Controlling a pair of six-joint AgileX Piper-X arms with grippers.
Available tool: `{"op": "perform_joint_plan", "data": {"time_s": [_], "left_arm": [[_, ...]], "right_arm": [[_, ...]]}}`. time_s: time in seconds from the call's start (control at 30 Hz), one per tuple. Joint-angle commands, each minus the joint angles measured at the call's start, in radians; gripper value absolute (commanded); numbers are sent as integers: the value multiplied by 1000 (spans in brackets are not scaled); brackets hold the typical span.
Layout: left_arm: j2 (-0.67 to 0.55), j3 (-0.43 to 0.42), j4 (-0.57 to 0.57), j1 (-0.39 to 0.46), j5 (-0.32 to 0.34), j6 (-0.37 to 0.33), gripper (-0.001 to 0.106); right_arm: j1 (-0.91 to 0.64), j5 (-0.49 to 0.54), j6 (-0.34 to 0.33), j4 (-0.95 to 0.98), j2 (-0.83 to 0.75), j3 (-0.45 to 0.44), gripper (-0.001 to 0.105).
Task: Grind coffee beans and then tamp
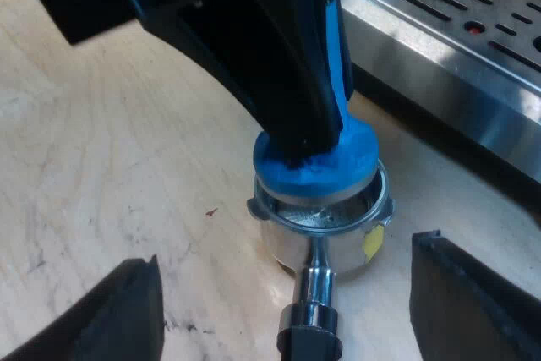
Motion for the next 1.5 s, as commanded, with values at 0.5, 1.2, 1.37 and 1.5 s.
{"op": "perform_joint_plan", "data": {"time_s": [0.5,1.2,1.37,1.5], "left_arm": [[78,-9,-29,-4,5,0,0],[156,60,-24,-4,8,0,0],[160,83,-41,-4,8,0,0],[174,114,-57,-4,8,0,0]], "right_arm": [[0,-6,-6,-14,-8,-5,63],[0,-6,-6,-14,-8,-5,63],[0,-6,-6,-14,-8,-5,63],[0,-6,-6,-14,-8,-5,63]]}}
